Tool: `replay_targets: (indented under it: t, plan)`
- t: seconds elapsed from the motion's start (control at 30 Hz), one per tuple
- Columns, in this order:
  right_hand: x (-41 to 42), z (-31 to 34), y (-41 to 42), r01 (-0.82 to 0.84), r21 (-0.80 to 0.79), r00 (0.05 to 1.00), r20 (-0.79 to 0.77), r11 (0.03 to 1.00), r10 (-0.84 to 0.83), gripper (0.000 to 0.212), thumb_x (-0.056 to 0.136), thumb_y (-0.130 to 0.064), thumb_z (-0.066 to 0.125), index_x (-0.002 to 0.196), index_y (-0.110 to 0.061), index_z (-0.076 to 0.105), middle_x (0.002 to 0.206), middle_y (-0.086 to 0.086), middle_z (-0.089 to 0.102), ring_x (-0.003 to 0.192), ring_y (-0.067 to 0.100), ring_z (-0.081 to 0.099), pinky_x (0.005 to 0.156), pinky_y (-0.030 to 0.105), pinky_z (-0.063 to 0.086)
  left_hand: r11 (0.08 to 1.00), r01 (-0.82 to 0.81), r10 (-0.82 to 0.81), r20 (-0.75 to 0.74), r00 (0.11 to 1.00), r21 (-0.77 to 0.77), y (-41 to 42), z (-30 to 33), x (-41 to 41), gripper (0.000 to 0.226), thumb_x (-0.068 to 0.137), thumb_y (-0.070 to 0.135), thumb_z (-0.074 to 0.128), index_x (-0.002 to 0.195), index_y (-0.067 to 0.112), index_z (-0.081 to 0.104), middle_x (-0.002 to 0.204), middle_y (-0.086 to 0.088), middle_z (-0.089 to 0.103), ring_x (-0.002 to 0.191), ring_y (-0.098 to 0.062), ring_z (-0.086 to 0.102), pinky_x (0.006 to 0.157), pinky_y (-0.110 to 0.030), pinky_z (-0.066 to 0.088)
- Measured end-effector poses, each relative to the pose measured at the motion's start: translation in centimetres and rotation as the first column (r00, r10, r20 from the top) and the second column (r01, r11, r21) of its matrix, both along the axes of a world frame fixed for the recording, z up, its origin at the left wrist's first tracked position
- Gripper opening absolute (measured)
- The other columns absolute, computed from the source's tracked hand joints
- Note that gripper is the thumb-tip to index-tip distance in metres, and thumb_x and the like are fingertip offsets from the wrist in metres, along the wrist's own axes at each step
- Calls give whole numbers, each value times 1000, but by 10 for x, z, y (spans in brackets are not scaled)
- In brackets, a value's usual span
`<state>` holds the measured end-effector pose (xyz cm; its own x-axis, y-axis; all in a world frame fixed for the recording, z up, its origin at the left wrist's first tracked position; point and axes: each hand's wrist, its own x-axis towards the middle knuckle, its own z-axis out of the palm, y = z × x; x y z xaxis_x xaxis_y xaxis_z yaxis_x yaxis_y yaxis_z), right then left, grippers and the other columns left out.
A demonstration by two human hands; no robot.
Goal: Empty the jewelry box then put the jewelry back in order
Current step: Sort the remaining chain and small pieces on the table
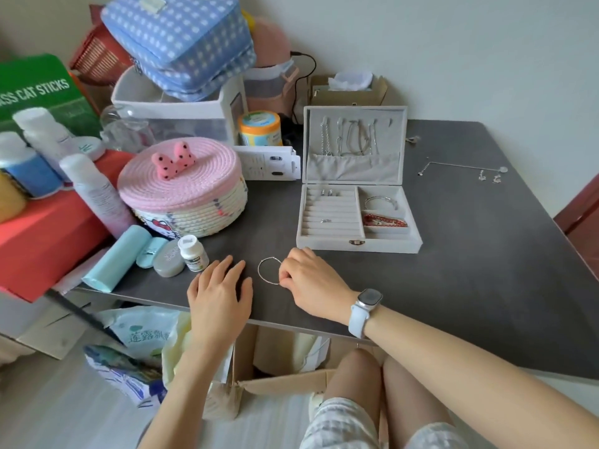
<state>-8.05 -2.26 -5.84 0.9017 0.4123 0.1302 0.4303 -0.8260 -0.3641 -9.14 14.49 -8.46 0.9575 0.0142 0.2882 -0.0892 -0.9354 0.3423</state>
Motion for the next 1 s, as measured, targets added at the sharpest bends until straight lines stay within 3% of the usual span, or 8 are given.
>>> replay_targets:
  t: [0.13, 0.23, 0.37, 0.57, 0.63, 0.77, 0.87, 1.0]
  plan:
    - [-8, 6, -17, -46, 20, 996, -75, 999, 48, 8, 91, -5, 45, 89, -10, 51, 104, 5, 46, 95, 20, 43, 81, 34, 43, 985, 51, -49, 13, 999, -162, -8, 6, -1, 25, 86, 13, 60, 111, 11, 66, 119, -8, 63, 116, -31, 53, 98, -46, 36]
    - [-18, 25, -41, 10, 198, 983, -182, 980, 27, 10, 95, -13, 41, 85, -16, 42, 94, -4, 44, 83, 14, 44, 78, 27, 39, 907, 151, -157, 16, 987, -393, -29, 21, -6, 26, 87, 8, 57, 111, 13, 64, 112, -2, 65, 103, -20, 58, 89, -26, 41]
    - [-31, 51, -85, 102, 308, 984, -169, 946, -51, 11, 94, -11, 43, 84, -18, 45, 78, -8, 50, 70, 6, 46, 68, 16, 38, 666, 261, -420, -62, 905, -699, -74, 42, -11, 33, 90, 0, 49, 111, 22, 60, 105, 7, 67, 95, 1, 61, 81, -2, 41]
    - [-45, 75, -160, 253, 413, 968, -104, 875, -230, 27, 92, -11, 46, 76, -33, 43, 71, -10, 52, 65, 8, 47, 65, 21, 40, 328, 200, -738, -118, 665, -923, -162, 56, -17, 35, 88, -2, 53, 116, 18, 57, 104, 2, 70, 98, -6, 63, 87, -14, 47]
    - [-50, 78, -187, 295, 444, 954, -87, 846, -286, 24, 92, -9, 47, 78, -29, 47, 72, -9, 52, 66, 9, 49, 66, 21, 42, 315, 194, -751, -119, 649, -929, -196, 57, -16, 25, 88, 6, 57, 109, 19, 60, 97, 2, 71, 90, -4, 64, 81, -13, 48]
    - [-58, 74, -245, 388, 448, 911, -50, 806, -410, 19, 90, -6, 50, 78, -20, 51, 72, -10, 49, 66, 1, 47, 64, 10, 37, 459, 349, -726, -119, 677, -817, -256, 60, -4, 11, 88, 16, 59, 79, 20, 65, 72, 3, 66, 63, -3, 59, 59, -8, 41]
    - [-56, 63, -287, 494, 399, 867, -154, 772, -475, 24, 92, -9, 45, 75, -26, 47, 60, -9, 52, 54, 1, 48, 58, 11, 37, 549, 524, -720, -50, 692, -651, -290, 64, 17, 12, 87, 15, 61, 76, 20, 65, 62, 13, 59, 60, -6, 59, 60, -4, 40]
    - [-32, 40, -333, 577, 376, 817, -263, 725, -514, 22, 91, -7, 42, 75, -20, 47, 68, -5, 63, 56, 8, 59, 56, 13, 41, 606, 672, -748, -18, 663, -426, -336, 57, 64, 10, 85, 11, 62, 90, 11, 71, 81, 2, 68, 75, -13, 63, 77, -15, 47]
